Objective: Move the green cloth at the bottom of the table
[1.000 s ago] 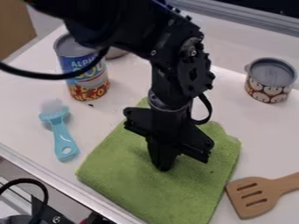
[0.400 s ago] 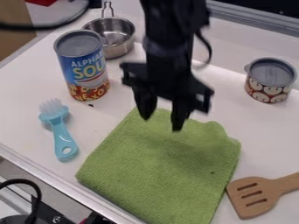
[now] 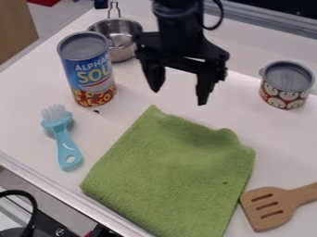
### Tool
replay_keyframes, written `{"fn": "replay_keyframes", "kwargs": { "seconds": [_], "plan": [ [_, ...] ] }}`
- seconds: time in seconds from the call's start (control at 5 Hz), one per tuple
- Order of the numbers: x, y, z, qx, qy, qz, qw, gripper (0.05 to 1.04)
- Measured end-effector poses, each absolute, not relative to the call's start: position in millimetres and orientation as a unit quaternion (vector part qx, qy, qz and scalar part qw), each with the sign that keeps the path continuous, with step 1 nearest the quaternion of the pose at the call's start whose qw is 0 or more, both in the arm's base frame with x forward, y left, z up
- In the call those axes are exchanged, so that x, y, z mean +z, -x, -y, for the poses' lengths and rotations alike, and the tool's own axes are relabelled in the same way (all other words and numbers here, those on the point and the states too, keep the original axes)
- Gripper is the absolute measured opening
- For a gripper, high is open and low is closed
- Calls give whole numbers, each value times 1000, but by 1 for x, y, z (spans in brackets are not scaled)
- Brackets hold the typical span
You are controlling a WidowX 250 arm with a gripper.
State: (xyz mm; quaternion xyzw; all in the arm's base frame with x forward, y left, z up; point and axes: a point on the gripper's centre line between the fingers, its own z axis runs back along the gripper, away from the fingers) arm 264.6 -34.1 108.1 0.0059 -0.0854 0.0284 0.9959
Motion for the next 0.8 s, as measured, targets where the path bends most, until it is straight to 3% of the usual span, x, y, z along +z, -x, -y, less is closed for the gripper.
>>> {"fn": "replay_keyframes", "kwargs": {
  "seconds": [0.4, 0.8],
  "plan": [
    [104, -318, 58, -34, -21, 132, 990, 1000],
    [102, -357, 4, 13, -52, 135, 989, 1000]
  ]
}}
